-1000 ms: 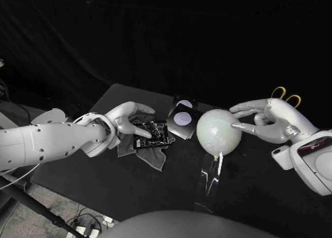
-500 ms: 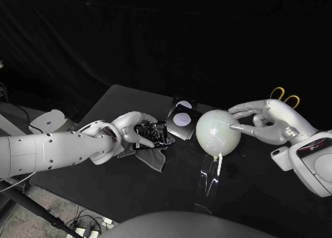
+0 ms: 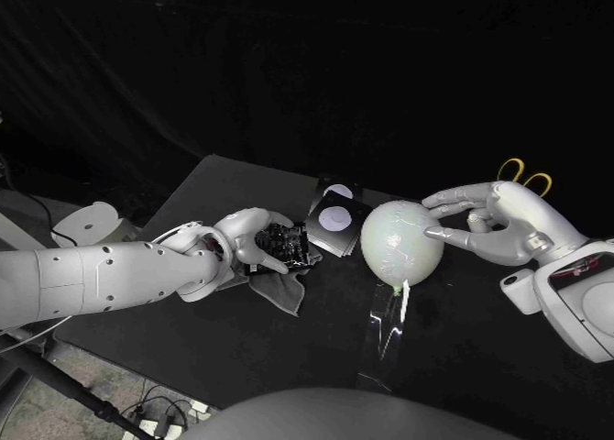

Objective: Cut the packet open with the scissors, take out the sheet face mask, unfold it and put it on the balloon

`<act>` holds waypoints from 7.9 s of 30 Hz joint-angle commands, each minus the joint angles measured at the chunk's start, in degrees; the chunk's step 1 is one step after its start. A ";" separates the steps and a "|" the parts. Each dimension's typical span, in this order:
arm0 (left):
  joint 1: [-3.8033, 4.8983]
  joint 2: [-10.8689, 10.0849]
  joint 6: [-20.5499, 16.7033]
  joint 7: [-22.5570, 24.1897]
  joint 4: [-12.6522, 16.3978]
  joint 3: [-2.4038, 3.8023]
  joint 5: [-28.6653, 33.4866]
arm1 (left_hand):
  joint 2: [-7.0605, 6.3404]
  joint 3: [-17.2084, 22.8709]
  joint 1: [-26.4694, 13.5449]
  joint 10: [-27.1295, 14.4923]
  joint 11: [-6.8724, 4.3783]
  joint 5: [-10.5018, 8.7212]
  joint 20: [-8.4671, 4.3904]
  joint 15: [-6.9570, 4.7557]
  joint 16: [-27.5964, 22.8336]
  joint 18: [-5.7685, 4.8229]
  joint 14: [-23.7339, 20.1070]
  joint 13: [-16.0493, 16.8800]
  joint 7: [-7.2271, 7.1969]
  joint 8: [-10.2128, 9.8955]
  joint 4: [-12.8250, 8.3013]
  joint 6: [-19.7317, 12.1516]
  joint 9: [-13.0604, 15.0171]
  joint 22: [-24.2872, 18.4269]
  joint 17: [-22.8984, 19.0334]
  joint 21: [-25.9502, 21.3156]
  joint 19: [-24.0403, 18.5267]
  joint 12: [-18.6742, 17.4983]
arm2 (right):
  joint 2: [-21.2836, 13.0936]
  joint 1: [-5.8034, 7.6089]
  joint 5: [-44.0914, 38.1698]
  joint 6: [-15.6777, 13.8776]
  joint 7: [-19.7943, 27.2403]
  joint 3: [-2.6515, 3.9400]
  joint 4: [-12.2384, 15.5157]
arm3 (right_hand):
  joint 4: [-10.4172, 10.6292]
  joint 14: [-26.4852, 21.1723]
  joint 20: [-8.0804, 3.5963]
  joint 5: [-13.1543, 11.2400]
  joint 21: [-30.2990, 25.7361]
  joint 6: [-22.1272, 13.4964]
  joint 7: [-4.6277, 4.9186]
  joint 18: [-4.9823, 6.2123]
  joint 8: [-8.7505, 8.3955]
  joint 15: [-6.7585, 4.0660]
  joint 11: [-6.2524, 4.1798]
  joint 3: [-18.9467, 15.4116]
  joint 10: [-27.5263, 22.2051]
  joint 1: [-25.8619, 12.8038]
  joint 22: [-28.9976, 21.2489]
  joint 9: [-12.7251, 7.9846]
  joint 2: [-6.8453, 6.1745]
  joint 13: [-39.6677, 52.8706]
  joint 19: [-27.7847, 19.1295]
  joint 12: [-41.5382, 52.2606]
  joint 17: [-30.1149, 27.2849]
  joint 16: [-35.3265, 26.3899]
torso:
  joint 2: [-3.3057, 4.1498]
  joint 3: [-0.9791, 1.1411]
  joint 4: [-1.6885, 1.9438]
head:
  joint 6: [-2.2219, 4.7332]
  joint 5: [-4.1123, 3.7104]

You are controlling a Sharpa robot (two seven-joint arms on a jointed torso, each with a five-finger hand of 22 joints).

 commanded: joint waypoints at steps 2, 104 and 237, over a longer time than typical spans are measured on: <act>-0.38 0.47 3.28 -3.49 -0.33 0.05 -3.05 | -0.21 -0.29 -0.14 -1.27 -0.07 0.05 -0.71 -0.04 -0.24 1.51 -0.75 -0.10 3.37 -0.54 0.01 -1.02 -0.26 0.08 -0.18 -0.09 0.02 -0.34 | -0.18 -0.02 0.35 0.51 -0.13 0.02 0.28 | -0.45 -0.10 0.22 -0.33 0.14 0.37 -0.03 -0.05 0.04 0.07 -0.17 -0.03 0.43 -0.35 11.18 0.09 0.38 0.05 0.16 0.33 -0.04 0.10 | -0.02 0.01 0.02 | -0.23 -0.15; -1.43 -0.21 12.11 7.42 -1.98 0.83 16.52 | 11.97 27.48 3.87 9.02 0.99 -0.12 0.40 1.93 1.53 4.37 8.13 0.47 3.01 7.83 -1.35 19.86 3.49 0.36 1.06 0.60 0.89 0.28 | -0.78 -0.07 3.85 1.13 -0.03 0.02 -0.26 | 0.09 -0.24 0.19 0.89 -0.67 1.00 -0.29 0.17 0.10 -0.15 -0.43 0.26 1.43 -1.10 10.92 0.20 1.29 0.05 -0.18 0.38 -0.69 -0.20 | -0.06 0.05 0.03 | -1.01 -0.38; 8.11 7.10 17.83 21.73 0.93 5.87 54.49 | 14.22 49.01 -7.96 40.10 -5.49 -0.13 -2.47 -5.29 14.87 5.84 34.91 0.95 -0.87 16.66 -13.80 21.12 9.50 7.84 8.76 16.62 31.10 2.96 | 19.71 7.74 -11.14 5.67 -16.83 0.34 -14.89 | -2.19 7.61 -2.82 0.29 13.35 6.13 -4.75 -2.96 5.73 -3.44 -5.06 7.95 27.86 -7.47 15.10 5.35 1.84 86.31 6.10 86.37 38.65 14.44 | -0.10 0.06 -0.14 | 10.17 -11.94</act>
